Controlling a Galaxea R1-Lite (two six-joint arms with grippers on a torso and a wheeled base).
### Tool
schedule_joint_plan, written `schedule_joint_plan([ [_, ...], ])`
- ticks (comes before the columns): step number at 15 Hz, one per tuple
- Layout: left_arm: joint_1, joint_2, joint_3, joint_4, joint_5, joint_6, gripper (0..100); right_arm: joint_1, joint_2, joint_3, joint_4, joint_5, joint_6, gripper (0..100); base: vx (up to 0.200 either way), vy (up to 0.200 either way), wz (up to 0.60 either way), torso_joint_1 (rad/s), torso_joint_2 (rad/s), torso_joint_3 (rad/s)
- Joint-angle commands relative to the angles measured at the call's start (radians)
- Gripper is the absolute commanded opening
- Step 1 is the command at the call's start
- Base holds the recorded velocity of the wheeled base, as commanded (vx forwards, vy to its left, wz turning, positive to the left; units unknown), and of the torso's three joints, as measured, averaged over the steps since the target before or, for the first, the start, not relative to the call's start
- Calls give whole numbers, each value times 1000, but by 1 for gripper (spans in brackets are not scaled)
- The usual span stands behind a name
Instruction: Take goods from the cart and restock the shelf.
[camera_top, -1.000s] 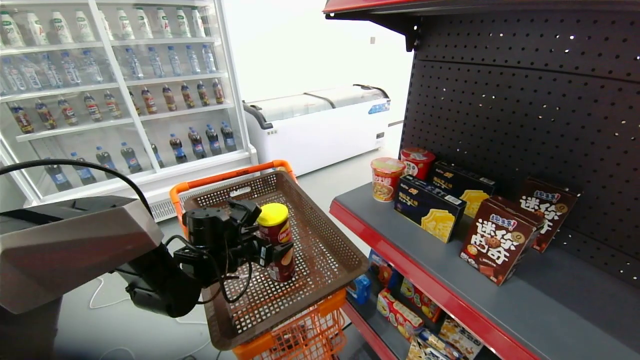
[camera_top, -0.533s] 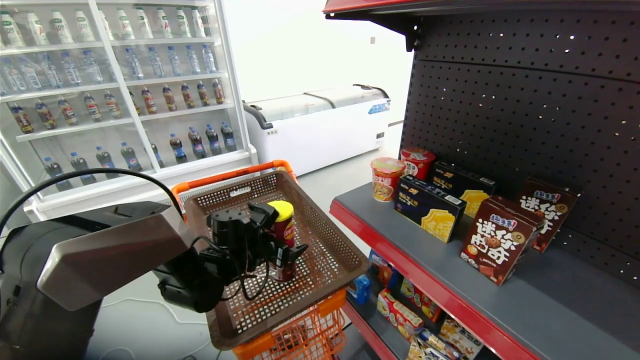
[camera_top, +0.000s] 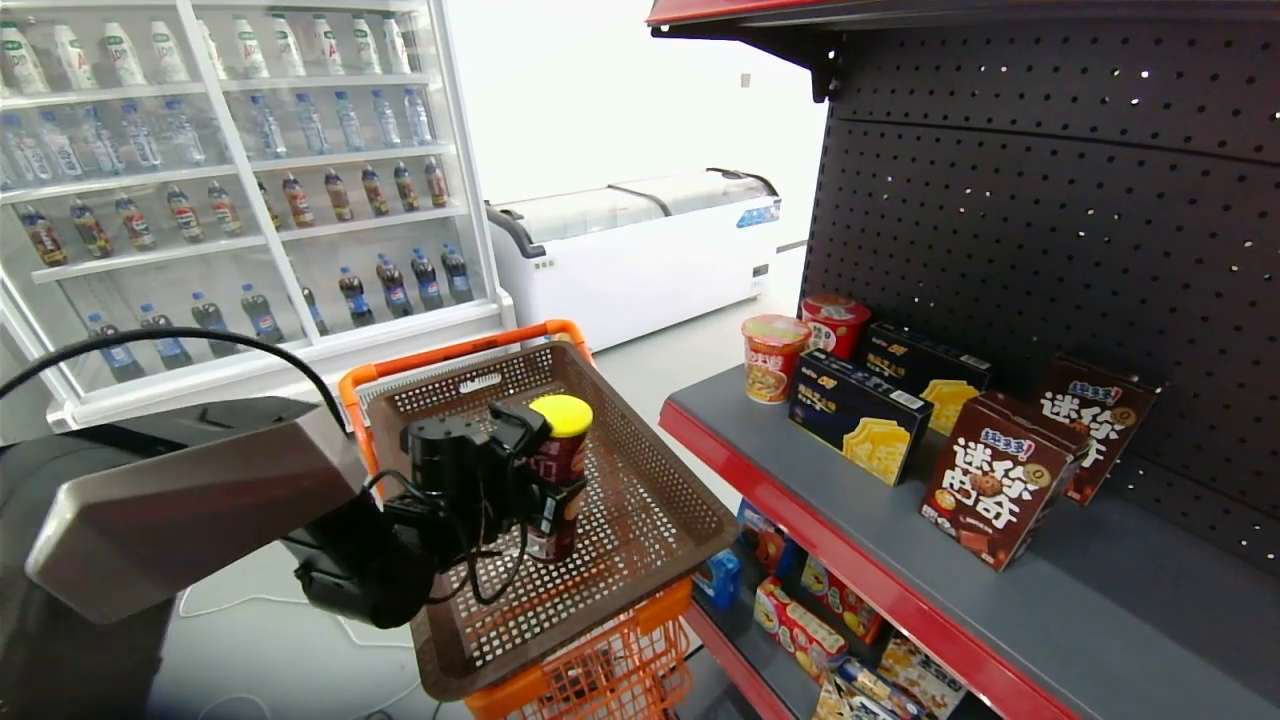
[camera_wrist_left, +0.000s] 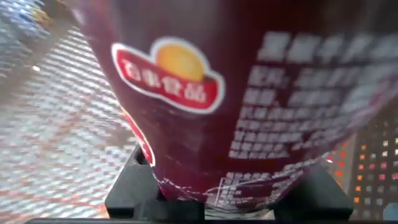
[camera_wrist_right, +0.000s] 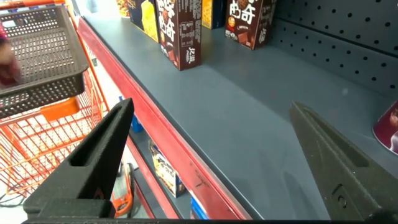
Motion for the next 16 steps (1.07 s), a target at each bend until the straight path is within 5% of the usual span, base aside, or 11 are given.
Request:
schedule_joint_plan([
  [1, 73, -294, 142, 16, 12, 12, 0, 0, 0, 0, 0, 0, 0, 100, 0, 0, 0, 0, 0, 0],
  [3, 114, -527, 242, 114, 0, 9, 0, 0, 0, 0, 0, 0, 0, 100, 0, 0, 0, 0, 0, 0],
  [6, 106, -846, 322, 229, 34, -11, 0, 2, 0, 0, 0, 0, 0, 100, 0, 0, 0, 0, 0, 0],
  [7, 90, -929, 348, 240, 80, -27, 0, 0, 0, 0, 0, 0, 0, 100, 0, 0, 0, 0, 0, 0],
  [9, 45, -1055, 403, 286, 111, -109, 0, 0, 0, 0, 0, 0, 0, 100, 0, 0, 0, 0, 0, 0],
  [13, 51, -1170, 543, 219, 264, -106, 0, 0, 0, 0, 0, 0, 0, 100, 0, 0, 0, 0, 0, 0],
  [16, 48, -1305, 596, 292, 279, -111, 0, 0, 0, 0, 0, 0, 0, 100, 0, 0, 0, 0, 0, 0],
])
